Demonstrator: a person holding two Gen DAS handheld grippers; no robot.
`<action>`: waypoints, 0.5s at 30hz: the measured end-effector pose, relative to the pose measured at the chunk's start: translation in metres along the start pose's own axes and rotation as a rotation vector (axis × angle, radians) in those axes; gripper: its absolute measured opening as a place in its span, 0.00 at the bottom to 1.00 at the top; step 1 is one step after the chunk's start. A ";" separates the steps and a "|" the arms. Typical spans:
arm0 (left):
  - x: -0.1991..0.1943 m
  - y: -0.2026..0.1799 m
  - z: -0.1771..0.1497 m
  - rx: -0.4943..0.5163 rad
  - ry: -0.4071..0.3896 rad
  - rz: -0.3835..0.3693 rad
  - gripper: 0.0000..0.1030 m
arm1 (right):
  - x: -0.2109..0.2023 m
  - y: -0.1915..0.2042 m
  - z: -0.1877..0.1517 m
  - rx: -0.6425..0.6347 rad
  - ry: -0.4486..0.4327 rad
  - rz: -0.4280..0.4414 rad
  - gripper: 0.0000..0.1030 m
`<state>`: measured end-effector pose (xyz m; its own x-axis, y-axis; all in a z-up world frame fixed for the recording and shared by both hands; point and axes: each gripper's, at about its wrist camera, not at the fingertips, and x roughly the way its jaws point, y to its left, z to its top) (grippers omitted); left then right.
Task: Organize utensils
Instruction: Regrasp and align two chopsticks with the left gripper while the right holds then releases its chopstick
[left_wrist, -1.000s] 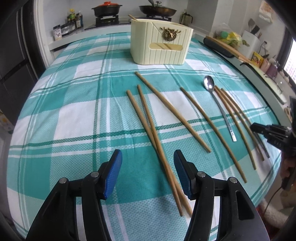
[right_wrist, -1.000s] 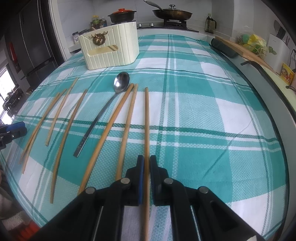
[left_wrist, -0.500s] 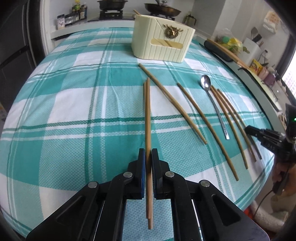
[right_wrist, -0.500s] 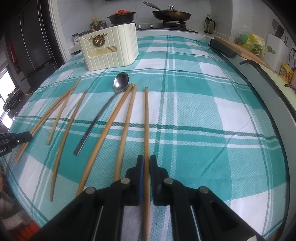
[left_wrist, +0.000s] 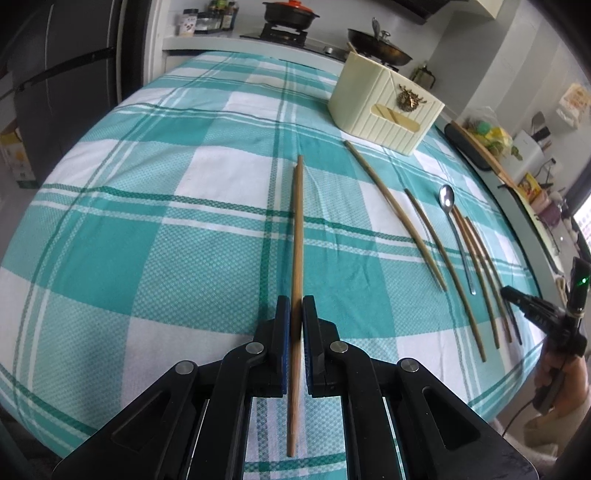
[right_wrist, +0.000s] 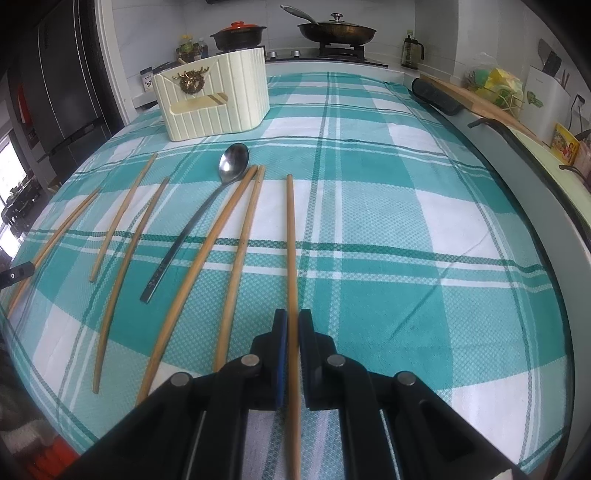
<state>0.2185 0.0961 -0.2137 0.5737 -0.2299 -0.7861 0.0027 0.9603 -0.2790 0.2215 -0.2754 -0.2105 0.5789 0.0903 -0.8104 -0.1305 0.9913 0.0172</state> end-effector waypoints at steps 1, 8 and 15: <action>0.000 -0.001 -0.002 0.007 0.000 0.008 0.05 | 0.000 0.000 0.000 0.001 0.001 -0.002 0.06; 0.001 0.011 0.001 -0.031 -0.006 0.027 0.05 | -0.004 -0.003 -0.004 0.005 0.008 0.001 0.06; 0.006 0.012 0.004 0.024 0.019 0.093 0.10 | -0.005 -0.005 -0.005 -0.007 0.016 -0.009 0.06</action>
<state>0.2255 0.1068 -0.2197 0.5572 -0.1425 -0.8181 -0.0302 0.9810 -0.1915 0.2154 -0.2814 -0.2092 0.5671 0.0796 -0.8198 -0.1307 0.9914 0.0059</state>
